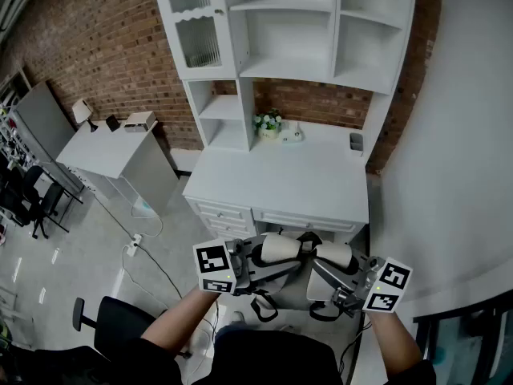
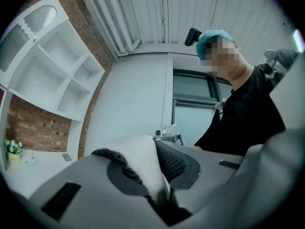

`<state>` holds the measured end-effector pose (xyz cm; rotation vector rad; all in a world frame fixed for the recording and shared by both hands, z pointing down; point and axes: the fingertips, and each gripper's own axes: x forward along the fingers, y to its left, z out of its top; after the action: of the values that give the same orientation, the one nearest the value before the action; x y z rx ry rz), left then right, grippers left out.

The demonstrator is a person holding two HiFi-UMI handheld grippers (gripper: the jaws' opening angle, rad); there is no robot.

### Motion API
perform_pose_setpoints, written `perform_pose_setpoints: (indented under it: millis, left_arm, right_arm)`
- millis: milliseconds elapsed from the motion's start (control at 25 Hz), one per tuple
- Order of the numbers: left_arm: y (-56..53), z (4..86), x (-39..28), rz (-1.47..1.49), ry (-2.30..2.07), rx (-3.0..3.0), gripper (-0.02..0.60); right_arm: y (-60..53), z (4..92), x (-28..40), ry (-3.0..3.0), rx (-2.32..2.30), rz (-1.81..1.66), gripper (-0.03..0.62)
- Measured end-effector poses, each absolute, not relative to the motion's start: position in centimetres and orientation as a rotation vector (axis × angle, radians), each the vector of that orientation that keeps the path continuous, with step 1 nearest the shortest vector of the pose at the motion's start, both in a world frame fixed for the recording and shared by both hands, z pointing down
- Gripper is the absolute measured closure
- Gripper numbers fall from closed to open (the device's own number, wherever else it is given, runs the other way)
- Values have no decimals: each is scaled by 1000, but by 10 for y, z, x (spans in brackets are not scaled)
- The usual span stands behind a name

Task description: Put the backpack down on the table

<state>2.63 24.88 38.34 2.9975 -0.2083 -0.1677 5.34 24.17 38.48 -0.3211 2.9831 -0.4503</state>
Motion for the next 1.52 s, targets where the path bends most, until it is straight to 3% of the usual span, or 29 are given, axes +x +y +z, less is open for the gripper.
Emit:
perform_pose_setpoints:
  millis: [720,1520]
  left_arm:
    - [194,381,45,-213,-204,2984,520]
    - [44,356,22,-231,-122,2985,520]
  right_arm:
    - [194,380,72,2954,-419,-435,545]
    - [37,354,52,2928,-524,-437,545]
